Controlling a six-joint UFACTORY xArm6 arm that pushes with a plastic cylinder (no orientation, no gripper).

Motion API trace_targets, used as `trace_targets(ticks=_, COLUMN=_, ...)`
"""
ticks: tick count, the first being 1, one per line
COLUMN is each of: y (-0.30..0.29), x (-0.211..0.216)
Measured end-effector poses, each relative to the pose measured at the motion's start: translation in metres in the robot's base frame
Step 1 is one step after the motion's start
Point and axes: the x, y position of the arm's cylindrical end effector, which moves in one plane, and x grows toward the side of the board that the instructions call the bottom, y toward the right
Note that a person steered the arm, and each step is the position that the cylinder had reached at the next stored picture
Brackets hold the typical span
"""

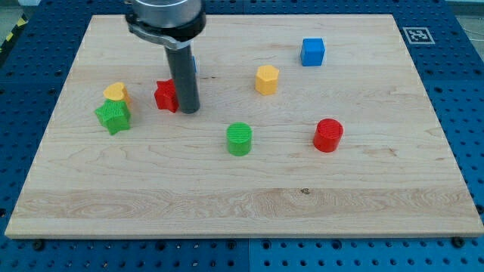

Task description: Move the red star to the top of the yellow heart

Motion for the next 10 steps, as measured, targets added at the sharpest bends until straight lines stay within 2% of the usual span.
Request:
trace_targets(ticks=1, y=-0.002, x=-0.002)
trace_targets(ticks=7, y=-0.098, x=-0.076)
trace_targets(ticks=10, y=-0.099, x=-0.090)
